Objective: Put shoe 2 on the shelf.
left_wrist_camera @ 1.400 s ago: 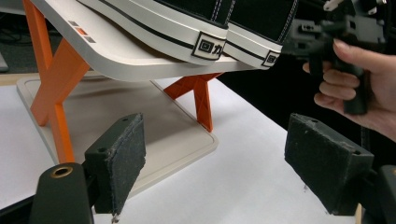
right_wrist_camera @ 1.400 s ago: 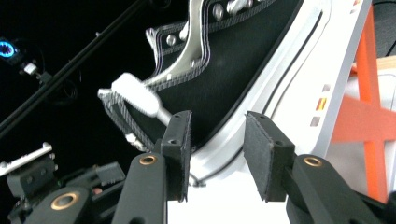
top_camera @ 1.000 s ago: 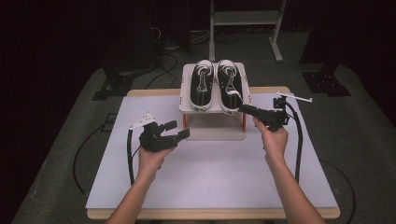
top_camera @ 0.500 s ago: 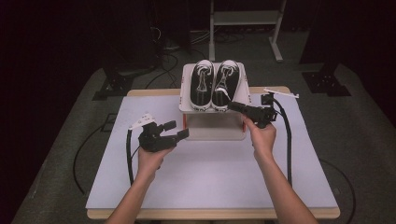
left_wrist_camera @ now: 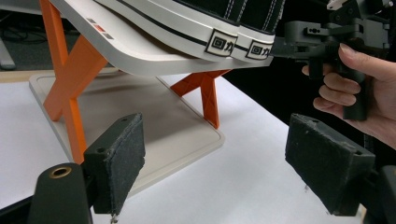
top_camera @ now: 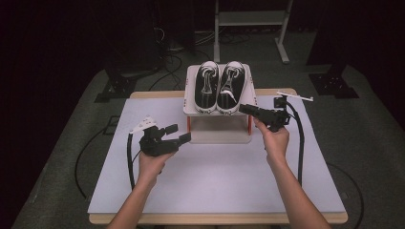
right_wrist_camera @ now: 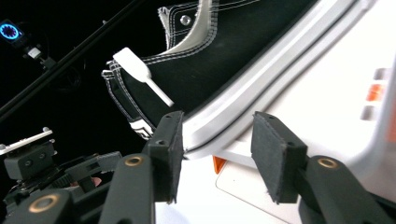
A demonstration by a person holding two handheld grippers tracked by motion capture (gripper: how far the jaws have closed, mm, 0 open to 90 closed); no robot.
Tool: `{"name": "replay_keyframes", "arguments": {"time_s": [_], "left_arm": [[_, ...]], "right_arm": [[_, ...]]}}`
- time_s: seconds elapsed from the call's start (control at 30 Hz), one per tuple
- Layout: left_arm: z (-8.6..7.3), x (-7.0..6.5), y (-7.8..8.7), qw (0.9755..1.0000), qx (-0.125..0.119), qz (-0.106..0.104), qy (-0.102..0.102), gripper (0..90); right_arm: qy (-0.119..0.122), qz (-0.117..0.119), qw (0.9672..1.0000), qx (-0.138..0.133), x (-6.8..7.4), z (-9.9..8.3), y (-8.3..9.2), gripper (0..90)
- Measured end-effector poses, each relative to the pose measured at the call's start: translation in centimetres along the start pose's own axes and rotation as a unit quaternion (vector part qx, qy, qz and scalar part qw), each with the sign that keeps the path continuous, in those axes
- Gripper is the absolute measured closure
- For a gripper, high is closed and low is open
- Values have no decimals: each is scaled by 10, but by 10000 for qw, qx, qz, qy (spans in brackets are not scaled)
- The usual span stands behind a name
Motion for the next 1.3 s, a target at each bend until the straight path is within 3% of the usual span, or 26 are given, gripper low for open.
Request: {"name": "replay_keyframes", "arguments": {"time_s": [0.67, 1.3], "left_arm": [[-22, 5, 13, 9998, 142, 131, 65, 183], [-42, 10, 27, 9992, 252, 293, 88, 162]], "right_arm": [[41, -350, 9993, -144, -55, -17, 64, 410], [-110, -638, 9978, -124, -92, -40, 96, 356]]}}
Point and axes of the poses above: each handheld gripper's, and its own axes: y roughly backward along the jaws, z roughly out of its top, x roughly to its left, the point moved 7 cm from there along -y, roughly forward along the jaws, and after that the axes turned 15 degrees about -y, right-handed, at the moved point
